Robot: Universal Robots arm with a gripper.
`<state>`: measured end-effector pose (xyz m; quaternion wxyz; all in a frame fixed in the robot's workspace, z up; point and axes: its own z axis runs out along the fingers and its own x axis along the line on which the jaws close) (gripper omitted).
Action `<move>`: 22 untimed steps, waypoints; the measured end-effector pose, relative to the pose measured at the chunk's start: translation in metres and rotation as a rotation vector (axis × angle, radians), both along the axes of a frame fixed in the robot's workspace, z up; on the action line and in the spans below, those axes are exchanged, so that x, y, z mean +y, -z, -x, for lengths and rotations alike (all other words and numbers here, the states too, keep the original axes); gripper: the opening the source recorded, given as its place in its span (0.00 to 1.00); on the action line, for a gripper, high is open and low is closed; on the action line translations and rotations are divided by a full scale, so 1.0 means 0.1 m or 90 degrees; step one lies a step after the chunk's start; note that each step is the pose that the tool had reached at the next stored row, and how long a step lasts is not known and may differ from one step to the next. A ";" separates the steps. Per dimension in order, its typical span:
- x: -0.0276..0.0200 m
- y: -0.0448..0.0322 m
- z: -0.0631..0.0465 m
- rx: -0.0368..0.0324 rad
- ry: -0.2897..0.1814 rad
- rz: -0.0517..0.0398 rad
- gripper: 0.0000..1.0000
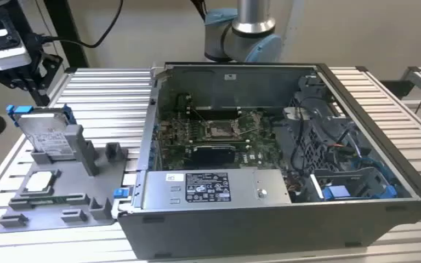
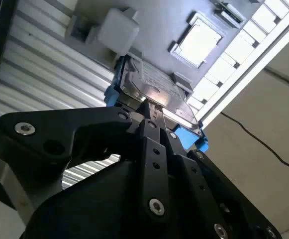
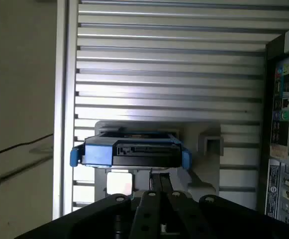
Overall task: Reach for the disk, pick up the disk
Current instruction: 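Reach for the disk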
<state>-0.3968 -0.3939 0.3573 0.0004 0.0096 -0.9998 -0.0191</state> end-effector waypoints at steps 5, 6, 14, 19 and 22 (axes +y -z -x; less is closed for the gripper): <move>0.000 0.000 0.00 0.0000 0.000 0.0000 0.00; 0.000 0.000 0.00 0.0000 0.000 0.0000 0.00; 0.010 0.000 0.00 0.0000 0.000 0.0000 0.00; 0.059 0.000 0.08 0.0001 0.000 0.0000 0.00; 0.066 0.001 0.17 0.0000 0.000 0.0000 0.00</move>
